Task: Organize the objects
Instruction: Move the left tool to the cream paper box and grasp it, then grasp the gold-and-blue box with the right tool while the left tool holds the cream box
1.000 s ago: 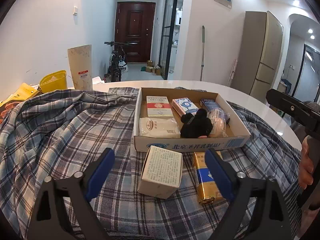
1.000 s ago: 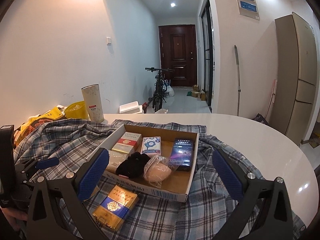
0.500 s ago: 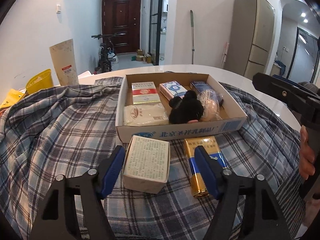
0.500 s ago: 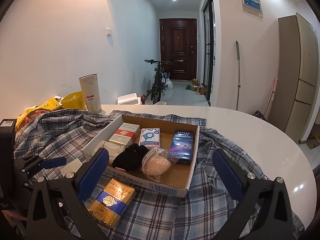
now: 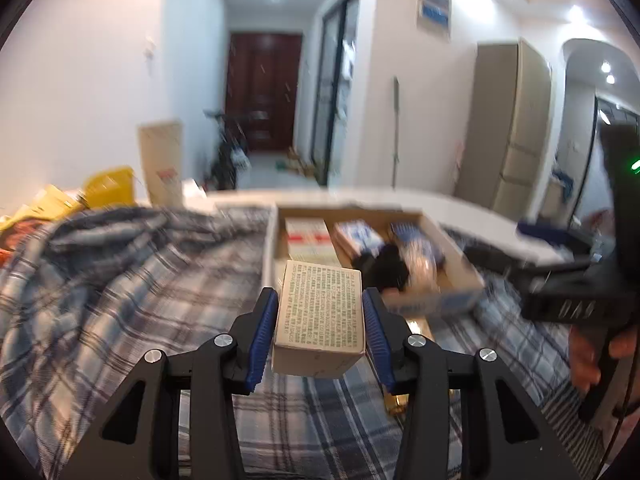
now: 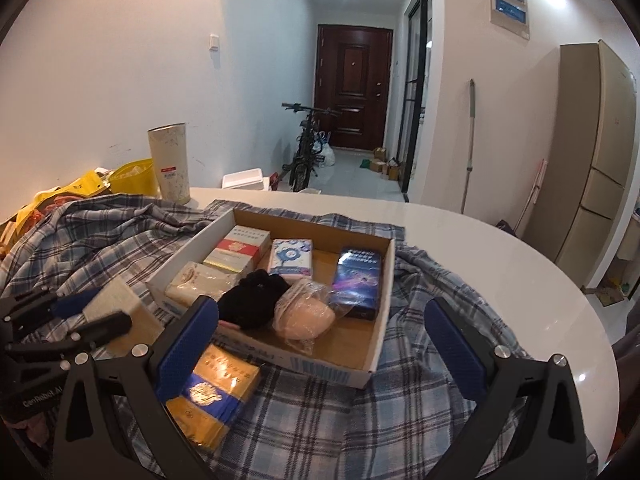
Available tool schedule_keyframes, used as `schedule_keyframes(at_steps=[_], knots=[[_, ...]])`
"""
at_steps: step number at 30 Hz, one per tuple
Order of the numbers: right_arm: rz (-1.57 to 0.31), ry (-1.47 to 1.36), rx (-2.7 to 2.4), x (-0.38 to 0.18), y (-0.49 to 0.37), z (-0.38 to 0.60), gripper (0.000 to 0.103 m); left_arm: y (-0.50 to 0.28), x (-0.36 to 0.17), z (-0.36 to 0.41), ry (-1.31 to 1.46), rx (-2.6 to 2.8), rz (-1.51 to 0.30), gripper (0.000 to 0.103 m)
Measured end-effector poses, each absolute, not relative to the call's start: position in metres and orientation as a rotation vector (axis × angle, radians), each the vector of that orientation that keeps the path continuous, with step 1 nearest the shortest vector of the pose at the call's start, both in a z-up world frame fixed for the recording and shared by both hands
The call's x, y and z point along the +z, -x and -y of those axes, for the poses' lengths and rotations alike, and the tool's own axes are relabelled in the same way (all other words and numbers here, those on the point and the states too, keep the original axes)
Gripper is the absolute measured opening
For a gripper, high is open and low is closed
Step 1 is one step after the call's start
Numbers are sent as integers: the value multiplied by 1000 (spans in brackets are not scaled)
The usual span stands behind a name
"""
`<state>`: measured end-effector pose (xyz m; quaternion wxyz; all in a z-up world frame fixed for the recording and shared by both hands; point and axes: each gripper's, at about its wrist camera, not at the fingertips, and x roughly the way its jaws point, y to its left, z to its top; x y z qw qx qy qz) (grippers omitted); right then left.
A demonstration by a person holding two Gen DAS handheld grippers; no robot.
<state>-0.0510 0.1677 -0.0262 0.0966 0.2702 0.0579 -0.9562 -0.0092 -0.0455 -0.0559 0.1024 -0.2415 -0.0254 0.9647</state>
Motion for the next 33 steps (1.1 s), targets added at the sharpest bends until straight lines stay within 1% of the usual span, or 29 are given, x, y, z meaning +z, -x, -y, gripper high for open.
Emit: schedule_keyframes(at_steps=[4,9,12,15,21,22,26,27,28,29,30,33], knots=[[-182,-947,-2718,-32,57,-149,102,-4,-47,49,603,2907,71,46],[-181,-1096,-2619,-52,64,-124,99,-7,-42,46,575,2930,36,46],[-176,-1199,-2570,-68,70,-113,95,-8,-41,46,581,2933,49,46],[-172,-1274,-2523,-83,72,-103,94,-6,-43,51,598,2934,81,46],[-333,-1296,-2508,-101,61,-89,93,-3,-46,51,617,2927,93,46],[-346,-1306,-2505,-103,60,-89,88,-4,-46,51,617,2927,89,46],[-384,-1343,-2468,-111,56,-96,81,-4,-46,50,619,2927,90,46],[-374,-1340,-2466,-110,54,-100,75,-3,-46,50,623,2926,93,46],[-360,-1344,-2463,-109,53,-105,65,-3,-47,50,627,2925,95,46],[-340,-1354,-2451,-108,52,-109,58,-3,-47,50,629,2926,94,46],[-306,-1364,-2428,-107,51,-114,55,-3,-47,49,628,2926,92,46],[-252,-1359,-2411,-101,42,-129,54,-2,-47,49,627,2926,82,46]])
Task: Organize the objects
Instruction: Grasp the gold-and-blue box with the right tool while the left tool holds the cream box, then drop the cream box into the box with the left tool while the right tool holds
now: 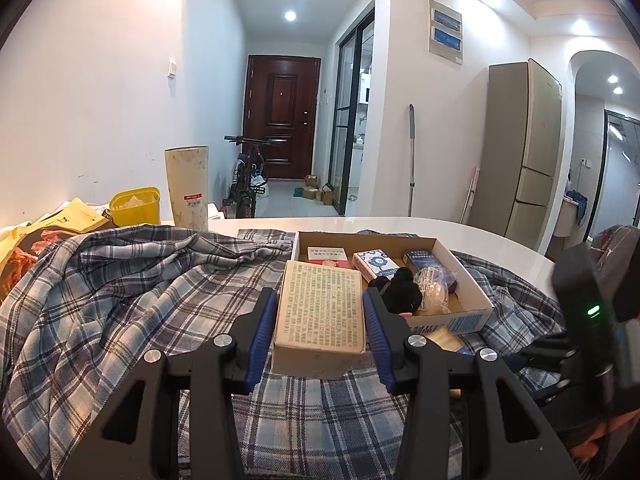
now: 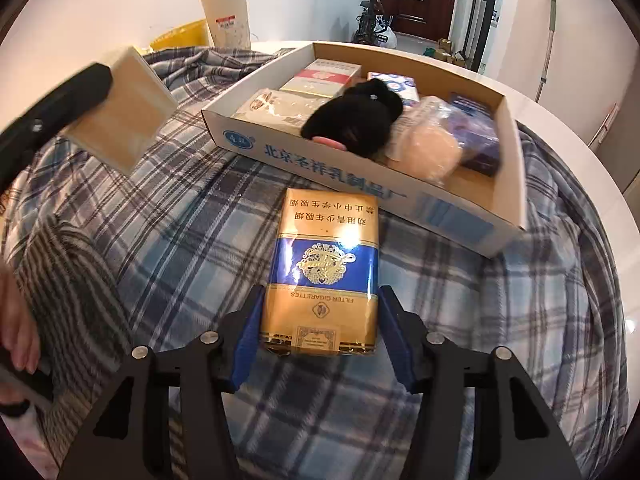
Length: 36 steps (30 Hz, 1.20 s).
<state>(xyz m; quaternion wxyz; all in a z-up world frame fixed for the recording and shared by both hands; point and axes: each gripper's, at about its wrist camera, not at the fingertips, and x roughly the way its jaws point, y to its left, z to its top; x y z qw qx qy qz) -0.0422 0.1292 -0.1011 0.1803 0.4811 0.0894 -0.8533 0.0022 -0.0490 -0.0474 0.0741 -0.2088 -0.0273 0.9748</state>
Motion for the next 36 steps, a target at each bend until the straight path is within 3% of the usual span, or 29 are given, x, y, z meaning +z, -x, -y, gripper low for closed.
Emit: schedule_keyframes(at_steps=[13,17,25,30,36], knots=[[-159,-1088,-2588,-13,40,-172,54,2,-40,39,635,2947,-18,46],[-120,-1002,-2647,15,60,-178,54,9,-12,38,625,2891,61,46],[-20,-866,-2752,54,104,-181,54,46,60,19,492,2892,22,46],[39,-881,-2798,50,143,-185,54,104,59,-6,557,2940,-178,46],[99,-1048,-2739,8,179,-190,54,178,7,-4,826,2844,-52,46]])
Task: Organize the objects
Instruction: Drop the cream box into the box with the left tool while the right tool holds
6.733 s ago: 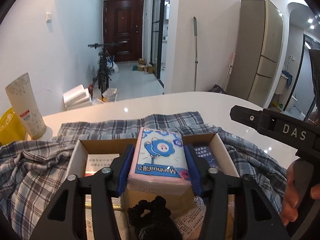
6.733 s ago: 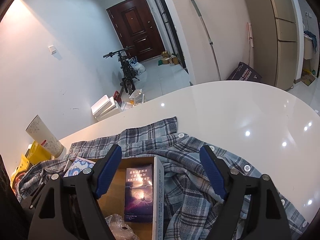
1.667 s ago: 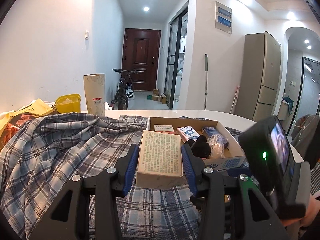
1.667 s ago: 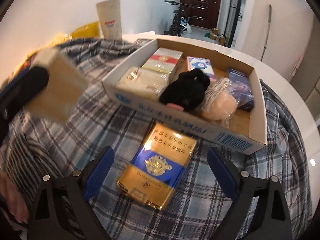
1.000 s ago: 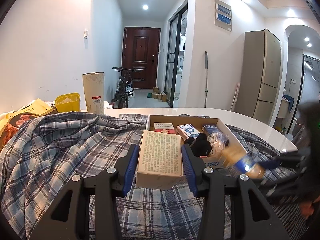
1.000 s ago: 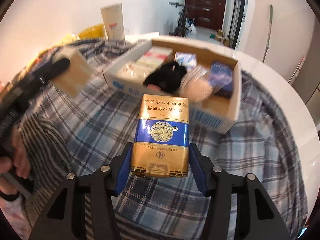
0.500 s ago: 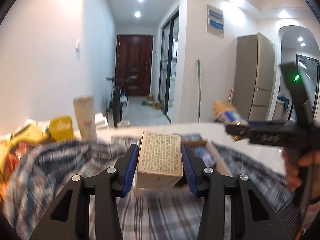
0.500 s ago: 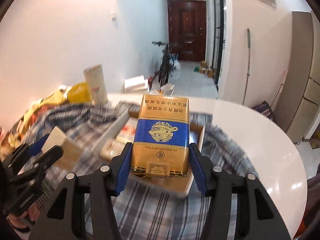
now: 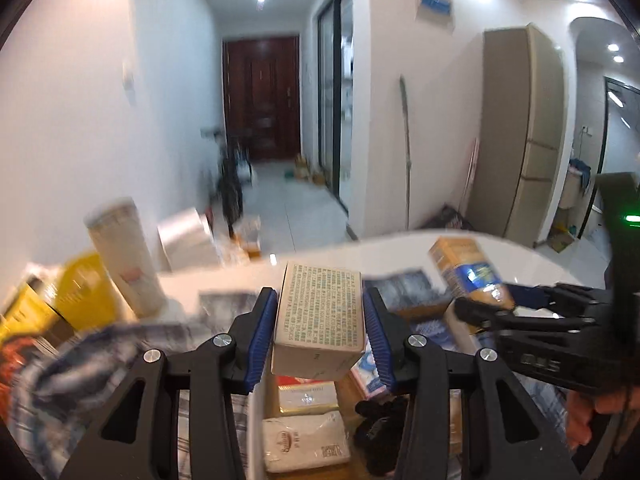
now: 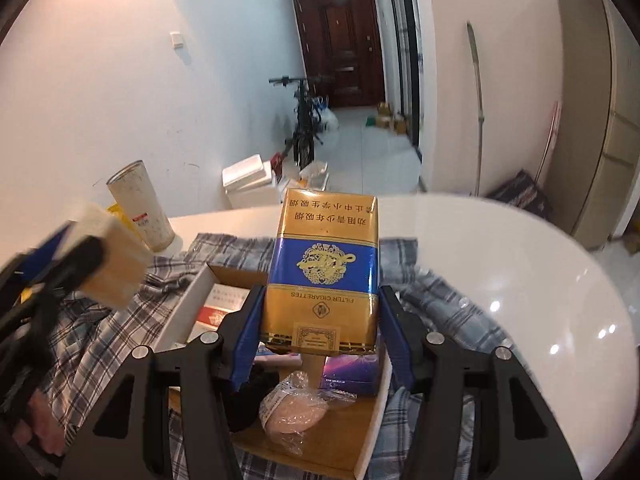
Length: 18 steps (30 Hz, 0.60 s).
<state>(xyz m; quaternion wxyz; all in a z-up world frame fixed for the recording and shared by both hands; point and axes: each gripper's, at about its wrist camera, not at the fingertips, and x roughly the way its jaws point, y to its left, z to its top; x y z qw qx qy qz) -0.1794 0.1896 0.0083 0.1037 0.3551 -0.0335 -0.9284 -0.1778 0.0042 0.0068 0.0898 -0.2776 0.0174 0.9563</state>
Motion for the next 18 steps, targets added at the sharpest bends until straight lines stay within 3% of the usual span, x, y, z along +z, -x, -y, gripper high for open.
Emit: schedule_keyframes(at_steps=[6,16,18], knots=[[48,-1086,-2750,-30,201,-193,54,230,-51,12,1069,2724,79,46],[-5,-1163,-2726,-55,216,-195,54,227,-69,18,1048,2732,92,47],[-5,-1166,-2725,-55,216,-195,54,221,-64,20,996,2747,99,53]])
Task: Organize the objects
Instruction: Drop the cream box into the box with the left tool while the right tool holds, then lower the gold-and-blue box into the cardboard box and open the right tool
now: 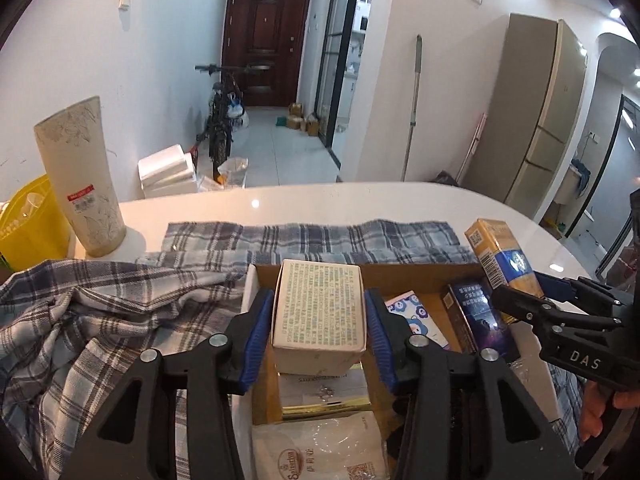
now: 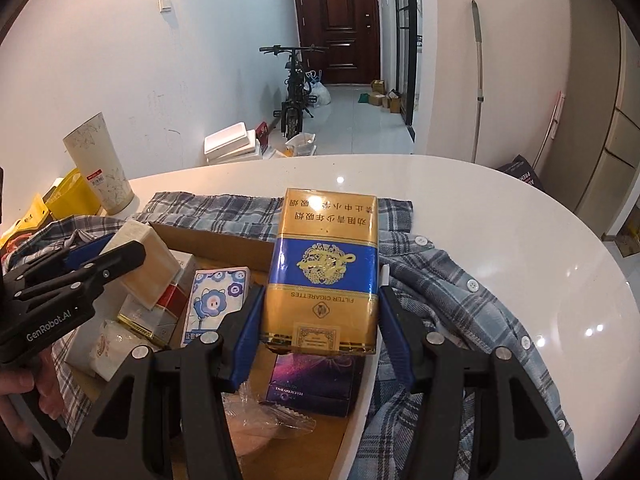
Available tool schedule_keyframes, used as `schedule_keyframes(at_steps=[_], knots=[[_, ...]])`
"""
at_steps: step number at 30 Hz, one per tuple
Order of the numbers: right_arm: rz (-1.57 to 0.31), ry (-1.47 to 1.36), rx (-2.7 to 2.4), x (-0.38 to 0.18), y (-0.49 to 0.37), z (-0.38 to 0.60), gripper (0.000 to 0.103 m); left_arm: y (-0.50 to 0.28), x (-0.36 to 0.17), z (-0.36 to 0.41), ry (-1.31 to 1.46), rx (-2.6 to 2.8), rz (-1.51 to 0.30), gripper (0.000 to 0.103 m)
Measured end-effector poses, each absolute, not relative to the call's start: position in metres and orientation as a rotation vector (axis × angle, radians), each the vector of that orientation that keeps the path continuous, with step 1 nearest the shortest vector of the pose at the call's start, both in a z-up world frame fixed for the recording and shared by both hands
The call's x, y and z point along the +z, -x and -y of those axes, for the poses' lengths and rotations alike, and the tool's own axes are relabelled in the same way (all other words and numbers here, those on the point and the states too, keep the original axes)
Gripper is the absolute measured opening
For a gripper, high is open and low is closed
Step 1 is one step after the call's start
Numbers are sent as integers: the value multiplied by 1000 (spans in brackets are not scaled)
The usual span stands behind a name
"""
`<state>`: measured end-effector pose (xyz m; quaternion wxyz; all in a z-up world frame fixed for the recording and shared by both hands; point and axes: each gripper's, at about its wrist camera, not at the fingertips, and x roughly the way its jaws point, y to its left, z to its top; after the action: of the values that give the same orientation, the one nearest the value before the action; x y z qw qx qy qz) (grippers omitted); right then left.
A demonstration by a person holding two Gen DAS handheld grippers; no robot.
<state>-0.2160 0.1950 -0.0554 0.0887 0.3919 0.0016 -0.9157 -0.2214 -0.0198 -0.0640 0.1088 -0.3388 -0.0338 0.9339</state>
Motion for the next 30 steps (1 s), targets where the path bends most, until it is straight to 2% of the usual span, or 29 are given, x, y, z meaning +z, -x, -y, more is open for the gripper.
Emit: schedule_keyframes(at_steps=[4,8,13,17,20,21,30], knots=[[1,-1158,-2731,-54,215,-197,54,194,-39,20,729,2797,91,88],[17,-1109,-2753,-49,209,-198,55,166,-17,14,510,2875,26,88],[0,-1086,-2748,-47,207,-194,55,152,-6,15,459,2833,134,88],[-11,-1106,-2735,-52,209,-192,55,144,-1,16,383,2854,128,88],[-20,-1126,-2728,-56,211,-191,55,142,2,15,360,2869,115,95],[-22,-1133,-2725,-58,212,-191,55,142,2,15,358,2869,114,103],[-69,-1162,-2711,-67,214,-187,59,131,5,8,268,2911,26,103]])
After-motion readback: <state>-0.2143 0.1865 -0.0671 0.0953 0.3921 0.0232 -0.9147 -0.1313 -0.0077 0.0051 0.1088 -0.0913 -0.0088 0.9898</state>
